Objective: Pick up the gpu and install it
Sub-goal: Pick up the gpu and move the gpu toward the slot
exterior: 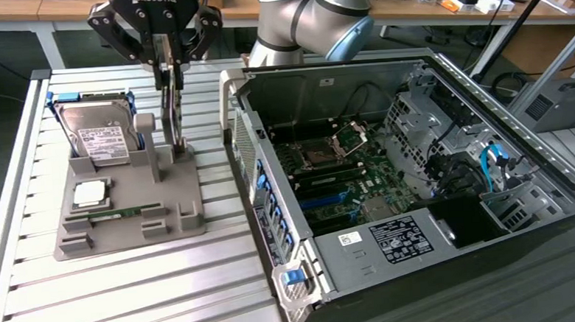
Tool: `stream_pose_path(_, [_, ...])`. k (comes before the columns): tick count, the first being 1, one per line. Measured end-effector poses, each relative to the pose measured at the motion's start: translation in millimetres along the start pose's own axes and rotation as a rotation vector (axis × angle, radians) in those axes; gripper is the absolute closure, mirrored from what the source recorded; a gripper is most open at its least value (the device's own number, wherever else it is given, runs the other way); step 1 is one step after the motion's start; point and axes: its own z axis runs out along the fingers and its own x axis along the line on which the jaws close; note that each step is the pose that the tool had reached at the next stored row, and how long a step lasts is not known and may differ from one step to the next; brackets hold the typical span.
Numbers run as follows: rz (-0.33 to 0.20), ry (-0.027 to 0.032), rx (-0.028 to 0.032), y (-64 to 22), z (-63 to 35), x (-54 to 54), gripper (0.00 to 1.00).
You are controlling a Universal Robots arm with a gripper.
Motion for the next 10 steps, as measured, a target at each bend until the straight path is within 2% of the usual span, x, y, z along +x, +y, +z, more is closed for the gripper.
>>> stream_pose_path(10, [0.000, 0.0000, 0.0000, 0.3, -6.4, -0.1, 0.73])
